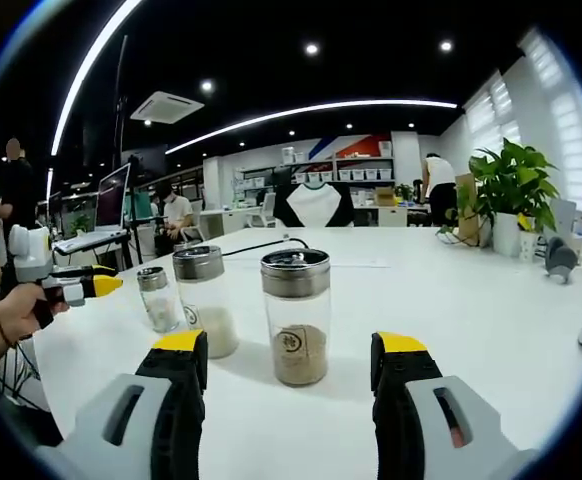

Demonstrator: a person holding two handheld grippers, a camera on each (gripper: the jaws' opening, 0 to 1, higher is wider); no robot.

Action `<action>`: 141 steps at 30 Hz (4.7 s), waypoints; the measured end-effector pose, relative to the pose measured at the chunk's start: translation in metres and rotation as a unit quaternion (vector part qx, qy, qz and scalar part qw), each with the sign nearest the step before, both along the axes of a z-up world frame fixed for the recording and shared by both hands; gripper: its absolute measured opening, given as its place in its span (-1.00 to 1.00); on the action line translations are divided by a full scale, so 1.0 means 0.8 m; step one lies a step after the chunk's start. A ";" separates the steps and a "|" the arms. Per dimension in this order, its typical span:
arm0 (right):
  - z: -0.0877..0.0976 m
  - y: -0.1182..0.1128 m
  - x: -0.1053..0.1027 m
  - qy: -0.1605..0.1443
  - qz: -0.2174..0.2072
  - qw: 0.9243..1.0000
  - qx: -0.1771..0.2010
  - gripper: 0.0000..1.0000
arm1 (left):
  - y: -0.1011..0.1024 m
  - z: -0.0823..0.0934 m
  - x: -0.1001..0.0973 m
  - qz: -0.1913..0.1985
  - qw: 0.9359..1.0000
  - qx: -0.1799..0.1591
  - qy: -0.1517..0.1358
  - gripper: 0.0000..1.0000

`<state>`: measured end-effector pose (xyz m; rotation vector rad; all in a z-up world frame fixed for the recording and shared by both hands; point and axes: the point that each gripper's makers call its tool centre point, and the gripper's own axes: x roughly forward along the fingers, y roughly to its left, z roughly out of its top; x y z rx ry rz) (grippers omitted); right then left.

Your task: Rotate the seasoning bottle until the label or dispensing opening points toward the visible target arrow and the bottle remains upright within the marked orientation range

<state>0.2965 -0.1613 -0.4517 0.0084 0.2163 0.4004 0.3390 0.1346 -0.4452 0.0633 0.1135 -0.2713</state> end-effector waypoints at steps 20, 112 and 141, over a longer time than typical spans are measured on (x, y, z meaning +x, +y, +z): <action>-0.003 -0.004 0.002 0.004 -0.003 1.000 0.001 0.34 | 0.034 -0.003 0.097 0.023 0.999 0.006 0.027 -0.17; -0.003 -0.016 0.000 0.007 -0.015 1.000 0.000 0.32 | 0.033 -0.052 0.208 0.049 0.994 0.004 0.093 -0.31; -0.003 -0.013 0.001 0.006 -0.012 1.000 0.000 0.32 | 0.031 -0.058 0.144 0.028 0.996 -0.002 0.085 -0.31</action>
